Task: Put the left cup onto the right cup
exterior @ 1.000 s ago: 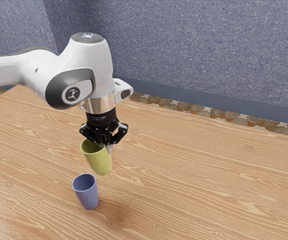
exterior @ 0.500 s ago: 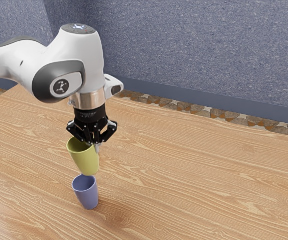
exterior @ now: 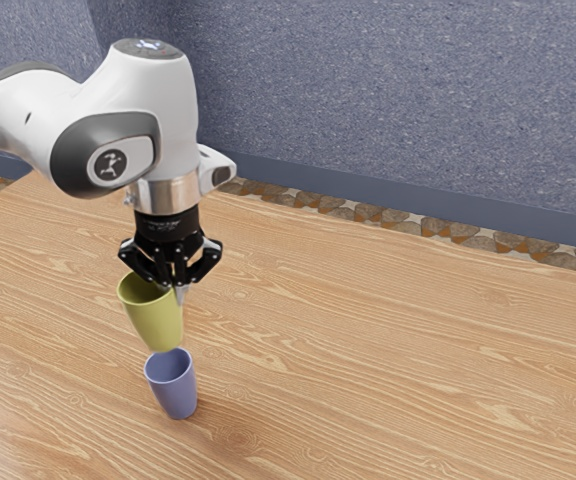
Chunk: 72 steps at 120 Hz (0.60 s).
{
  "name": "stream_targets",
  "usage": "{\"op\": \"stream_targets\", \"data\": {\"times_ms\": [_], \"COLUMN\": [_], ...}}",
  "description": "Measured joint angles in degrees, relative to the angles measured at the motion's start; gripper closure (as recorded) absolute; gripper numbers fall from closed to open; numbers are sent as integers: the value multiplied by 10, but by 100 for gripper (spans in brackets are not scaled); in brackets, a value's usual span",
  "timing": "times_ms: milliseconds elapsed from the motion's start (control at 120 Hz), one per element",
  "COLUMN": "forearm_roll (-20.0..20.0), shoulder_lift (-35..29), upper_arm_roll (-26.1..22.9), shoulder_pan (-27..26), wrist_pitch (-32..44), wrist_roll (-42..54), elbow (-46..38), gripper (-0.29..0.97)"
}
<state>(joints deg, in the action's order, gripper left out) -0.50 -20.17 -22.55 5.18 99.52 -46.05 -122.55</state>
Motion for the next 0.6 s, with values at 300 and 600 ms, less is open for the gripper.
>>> {"op": "stream_targets", "data": {"times_ms": [300,600], "forearm_roll": [0,0], "shoulder_lift": [1,0], "upper_arm_roll": [17,24], "shoulder_pan": [3,3], "wrist_pitch": [-10,-21], "wrist_roll": [-1,0], "elbow": [3,3], "gripper": [79,79]}}
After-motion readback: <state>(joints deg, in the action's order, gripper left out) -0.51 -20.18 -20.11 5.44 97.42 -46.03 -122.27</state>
